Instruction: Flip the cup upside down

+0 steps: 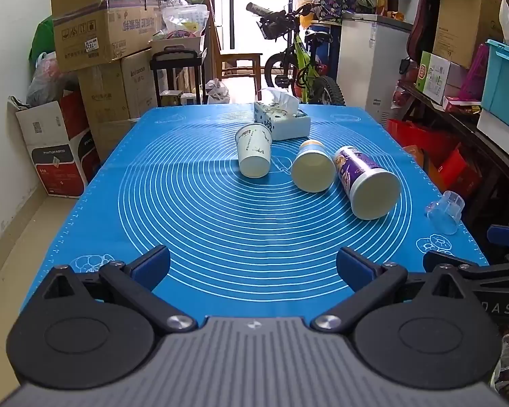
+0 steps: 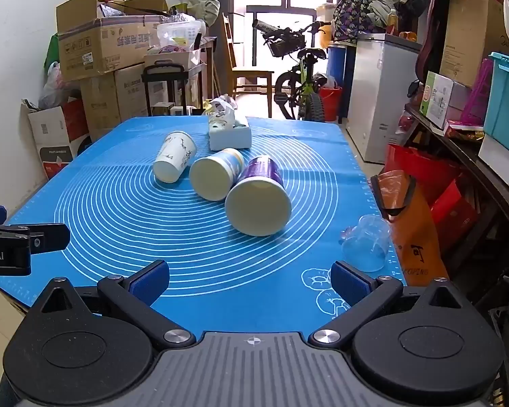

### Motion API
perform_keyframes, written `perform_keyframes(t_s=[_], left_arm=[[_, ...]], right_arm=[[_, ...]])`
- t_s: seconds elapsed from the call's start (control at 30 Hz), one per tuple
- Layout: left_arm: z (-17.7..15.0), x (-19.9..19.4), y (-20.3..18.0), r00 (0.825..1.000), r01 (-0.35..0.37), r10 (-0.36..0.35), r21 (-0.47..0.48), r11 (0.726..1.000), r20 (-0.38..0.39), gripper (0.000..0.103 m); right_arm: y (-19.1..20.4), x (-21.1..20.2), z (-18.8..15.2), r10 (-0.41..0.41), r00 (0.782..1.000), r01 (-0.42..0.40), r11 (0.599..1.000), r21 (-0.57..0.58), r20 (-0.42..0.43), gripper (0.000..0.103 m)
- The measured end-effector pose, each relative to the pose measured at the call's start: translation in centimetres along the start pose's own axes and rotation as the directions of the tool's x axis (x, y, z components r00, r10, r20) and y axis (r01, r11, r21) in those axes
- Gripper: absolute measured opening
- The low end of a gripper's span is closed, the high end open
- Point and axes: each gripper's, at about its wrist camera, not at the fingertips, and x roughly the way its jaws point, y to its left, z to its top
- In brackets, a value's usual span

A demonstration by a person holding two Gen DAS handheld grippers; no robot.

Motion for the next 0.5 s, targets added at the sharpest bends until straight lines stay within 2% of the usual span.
perform_keyframes(t_s=[0.5], left_arm=[[-0.16,-0.09,-0.36,1.000,0.003,-0.003,0.018,1.000,0.006,0.103]], right_arm=[[-0.45,0.26,-0.47,0.001,1.000,-0.001,1.000,0.005,-0.010,0.101]])
